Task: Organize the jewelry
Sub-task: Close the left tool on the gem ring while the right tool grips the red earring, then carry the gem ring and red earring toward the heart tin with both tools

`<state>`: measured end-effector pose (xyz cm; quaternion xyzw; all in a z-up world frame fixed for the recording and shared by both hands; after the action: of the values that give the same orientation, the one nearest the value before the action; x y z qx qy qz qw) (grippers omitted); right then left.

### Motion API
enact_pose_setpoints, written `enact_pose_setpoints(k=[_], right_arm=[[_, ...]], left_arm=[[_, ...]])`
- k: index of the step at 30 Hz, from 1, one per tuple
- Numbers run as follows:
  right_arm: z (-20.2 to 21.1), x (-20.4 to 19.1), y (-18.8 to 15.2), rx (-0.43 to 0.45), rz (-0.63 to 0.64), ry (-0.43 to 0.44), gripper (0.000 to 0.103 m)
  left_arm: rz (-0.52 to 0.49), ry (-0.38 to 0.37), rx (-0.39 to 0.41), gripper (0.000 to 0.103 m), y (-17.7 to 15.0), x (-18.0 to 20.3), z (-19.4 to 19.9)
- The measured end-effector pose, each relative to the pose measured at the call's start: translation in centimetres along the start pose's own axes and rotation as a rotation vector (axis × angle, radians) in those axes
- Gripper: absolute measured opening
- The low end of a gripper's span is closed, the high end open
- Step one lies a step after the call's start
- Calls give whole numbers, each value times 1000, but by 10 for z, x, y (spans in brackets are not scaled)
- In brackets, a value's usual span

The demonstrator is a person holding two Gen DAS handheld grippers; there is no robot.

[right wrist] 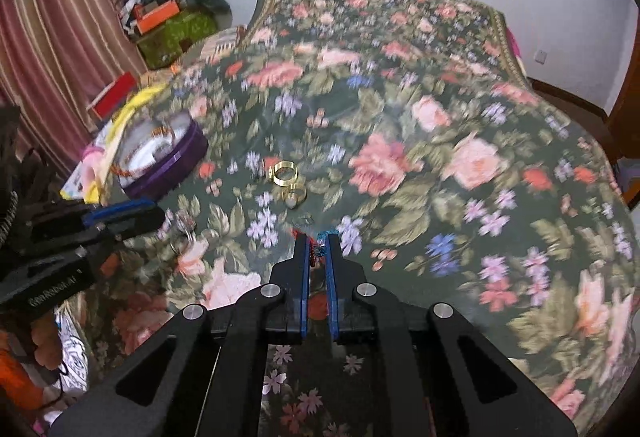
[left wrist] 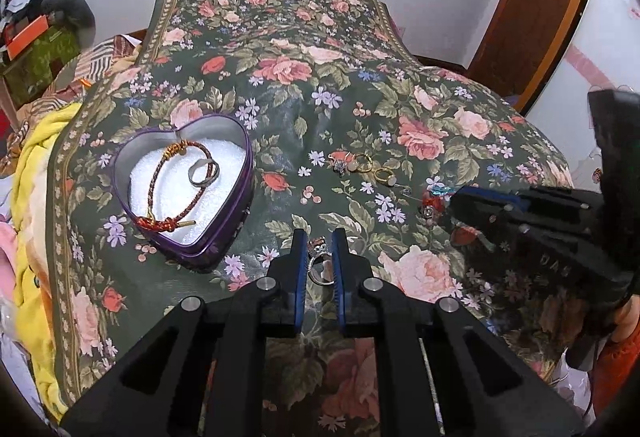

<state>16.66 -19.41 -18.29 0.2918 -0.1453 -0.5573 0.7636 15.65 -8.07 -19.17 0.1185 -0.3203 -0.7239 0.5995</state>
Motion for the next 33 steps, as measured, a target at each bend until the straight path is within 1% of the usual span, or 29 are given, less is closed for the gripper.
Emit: enact_pose_setpoints(k=[7, 9, 11, 13, 19, 25, 31, 33], right_arm=[[26, -1, 21, 78, -8, 11, 7], [33, -2, 25, 96, -12, 20, 7], [38, -1, 29, 112, -17, 26, 7], [43, -1, 33, 124, -20, 29, 7], [53, 1, 40, 154, -25, 31, 7], [54, 2, 44, 160, -24, 36, 7], [52, 2, 45, 157, -27, 43, 7], [51, 2, 46, 156, -26, 44, 7]], left_arm=[[-3, 7, -4, 11, -2, 1, 6], [-4, 11, -17, 15, -5, 0, 5], [-5, 21, -27, 29, -9, -2, 4], [-7, 27, -35, 31, -12, -2, 2], [-16, 28, -65, 32, -18, -2, -6], [-14, 13, -93, 32, -19, -1, -20], [5, 0, -80, 31, -9, -1, -32], [11, -6, -76, 24, -7, -1, -34]])
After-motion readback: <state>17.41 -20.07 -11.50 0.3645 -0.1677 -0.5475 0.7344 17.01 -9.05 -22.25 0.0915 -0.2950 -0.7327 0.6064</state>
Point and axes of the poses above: each gripper's, at about its wrist camera, not at the fingertips, and z roughly against the way its jaws point, x to its right, y to its top, the point moved 9 cm from there along -z, roughly the way its jaws point, and after that the axes turned 4 degrees about -y, right-handed, at the moved point
